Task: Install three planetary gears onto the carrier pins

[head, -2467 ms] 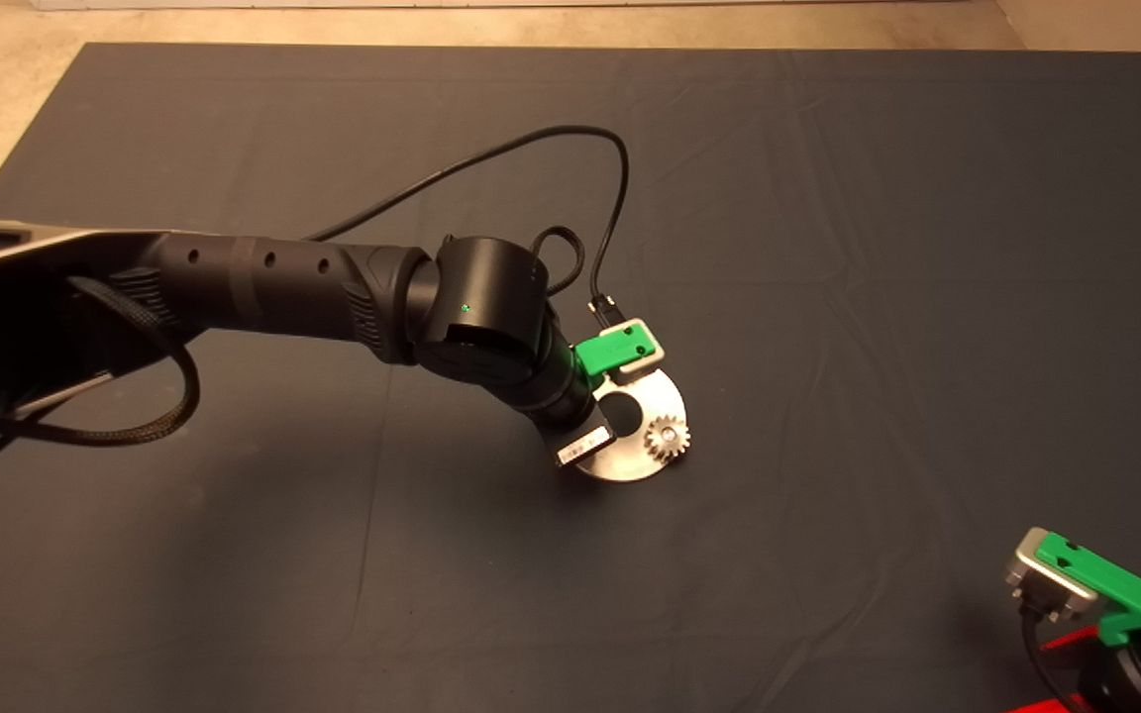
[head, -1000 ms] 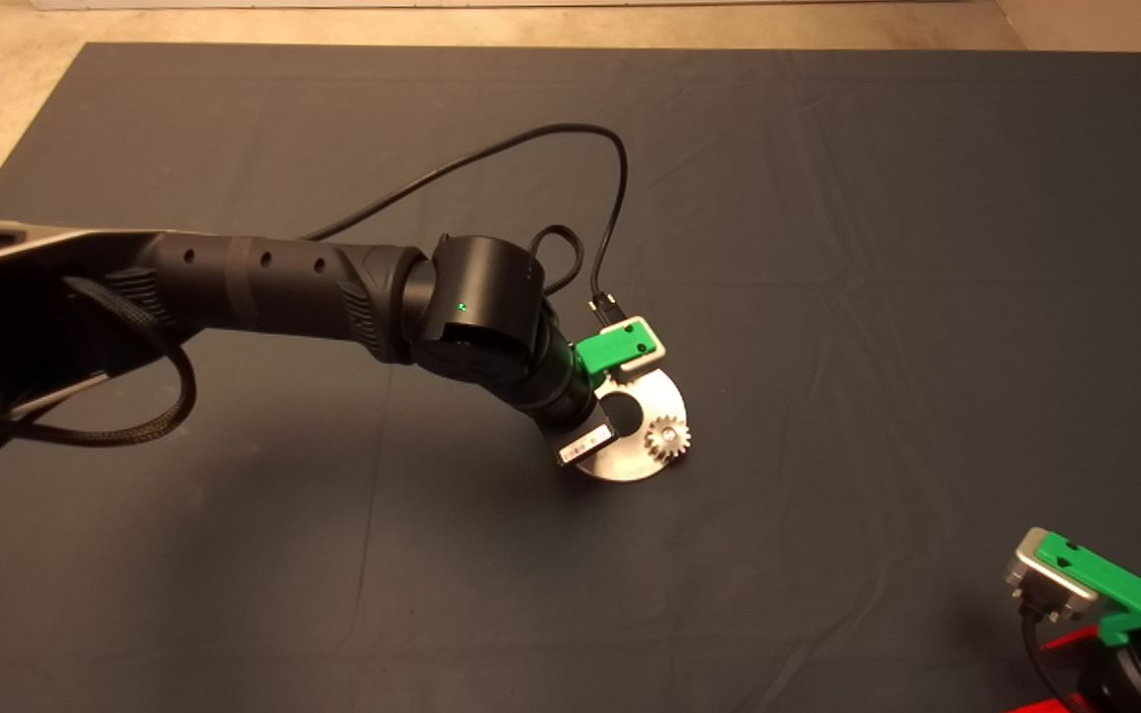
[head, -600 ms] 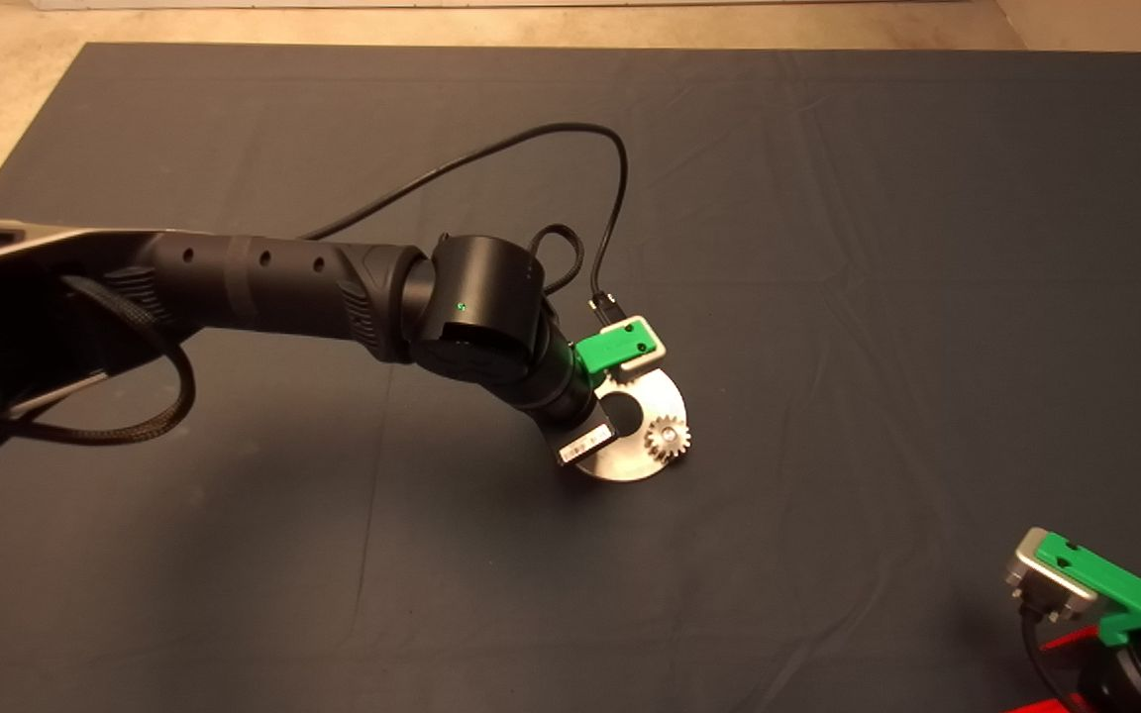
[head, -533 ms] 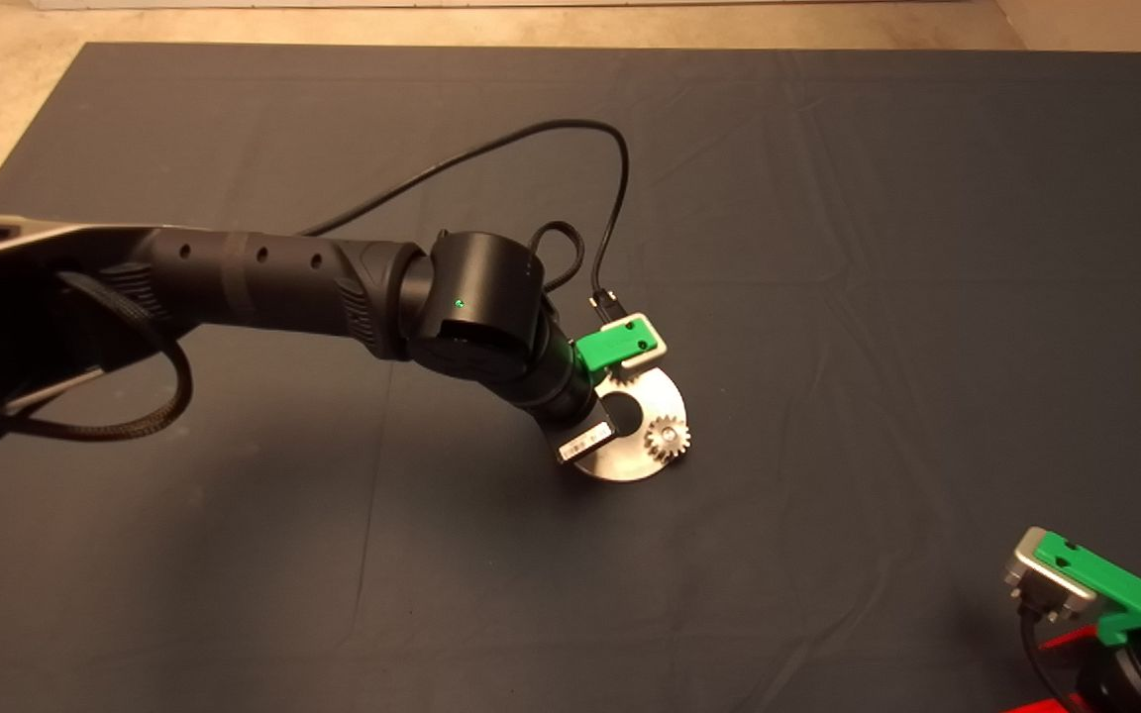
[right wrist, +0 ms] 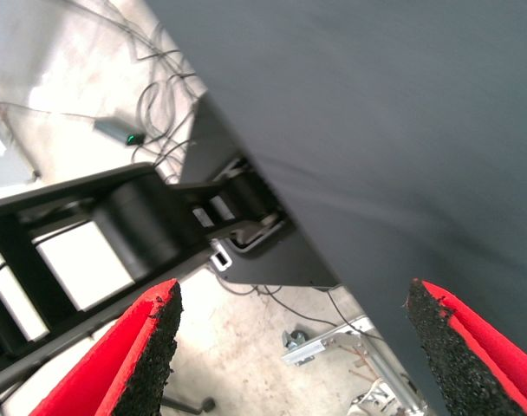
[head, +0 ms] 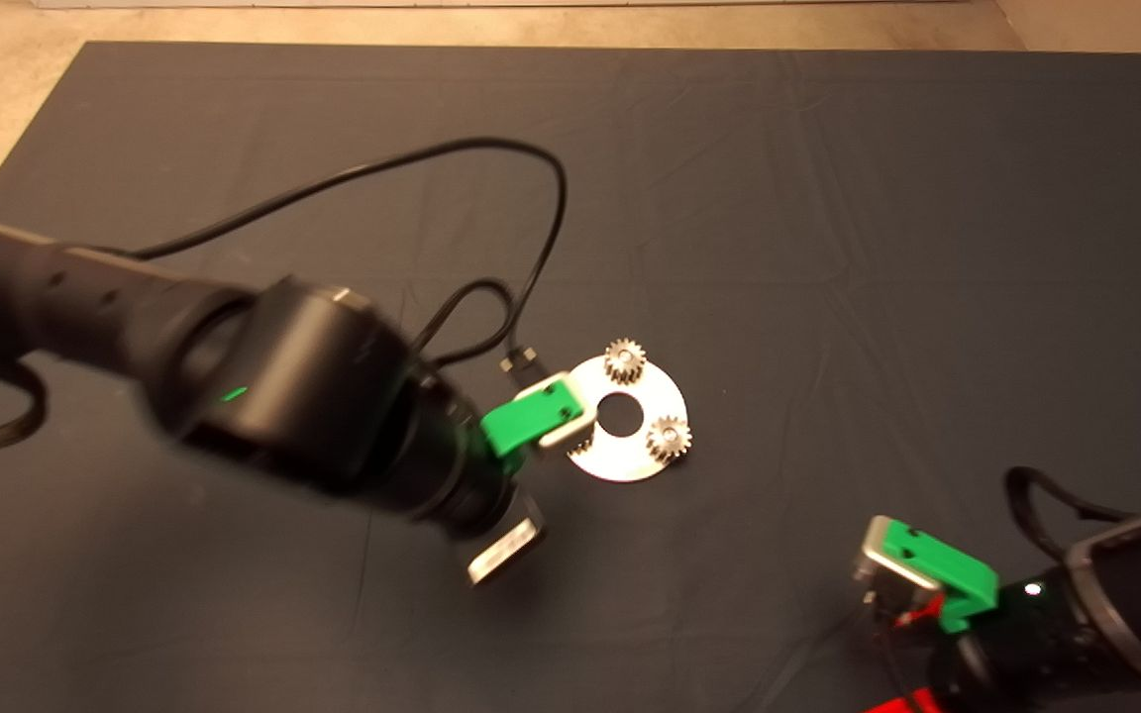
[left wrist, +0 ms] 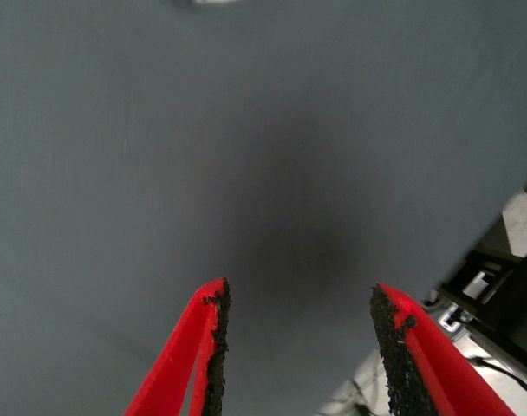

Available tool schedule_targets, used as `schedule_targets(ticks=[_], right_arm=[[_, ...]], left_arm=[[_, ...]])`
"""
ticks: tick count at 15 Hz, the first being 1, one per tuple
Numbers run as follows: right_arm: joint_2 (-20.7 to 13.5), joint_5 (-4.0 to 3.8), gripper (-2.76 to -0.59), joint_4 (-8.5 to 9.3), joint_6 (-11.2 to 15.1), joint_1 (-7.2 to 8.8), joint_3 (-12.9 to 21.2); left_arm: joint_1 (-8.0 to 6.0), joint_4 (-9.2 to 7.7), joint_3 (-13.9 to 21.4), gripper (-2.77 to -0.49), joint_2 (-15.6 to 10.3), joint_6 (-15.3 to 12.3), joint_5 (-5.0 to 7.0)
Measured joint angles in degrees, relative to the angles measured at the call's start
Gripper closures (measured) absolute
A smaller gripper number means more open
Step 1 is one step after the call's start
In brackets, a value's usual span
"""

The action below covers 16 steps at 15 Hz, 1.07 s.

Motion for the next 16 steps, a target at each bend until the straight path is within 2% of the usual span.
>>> schedule_targets(ticks=[1, 2, 3, 4, 5, 6, 8, 9, 10, 12, 16], right_arm=[[3.3, -2.42, -1.91, -0.01, 2.32, -0.02, 0.0], [5.42, -5.9, -1.91, -0.04, 4.32, -0.04, 0.0], [7.13, -10.21, -1.91, -0.12, 6.45, -0.2, 0.0], [8.33, -13.62, -1.91, -0.51, 8.56, -1.03, -0.02], [9.22, -15.78, -1.91, -1.14, 10.74, -2.37, -0.02], [9.77, -16.96, -1.91, -2.31, 11.93, -3.76, -0.05], [10.2, -17.23, -1.91, -5.7, 12.78, -7.55, -0.05], [10.45, -17.23, -1.91, -6.82, 12.9, -9.52, -0.05], [10.45, -17.26, -1.91, -7.83, 13.03, -11.18, -0.05], [10.8, -17.37, -1.91, -9.07, 13.27, -13.26, -0.05], [10.91, -17.43, -1.91, -10.23, 13.45, -13.71, -0.06]], left_arm=[[0.02, -0.33, 2.74, -1.05, -1.48, -3.55, 1.66], [0.29, -0.44, 4.5, -1.05, -2.51, -6.19, 2.48], [1.68, -0.44, 5.36, -1.05, -3.11, -7.68, 2.65], [4.59, -0.44, 5.68, -1.05, -3.39, -8.0, 2.72], [8.49, -0.49, 5.85, -1.05, -3.43, -8.01, 2.67], [12.17, -0.59, 6.2, -1.05, -3.79, -8.06, 2.67], [17.85, -0.18, 6.81, -1.05, -4.62, -8.42, 2.75], [20.16, 0.28, 6.85, -1.05, -4.81, -8.45, 2.7], [21.3, 0.91, 6.89, -1.05, -4.9, -8.45, 2.7], [21.41, 2.22, 6.94, -1.05, -5.51, -8.5, 2.75], [21.43, 2.73, 7.03, -1.05, -5.84, -8.5, 2.72]])
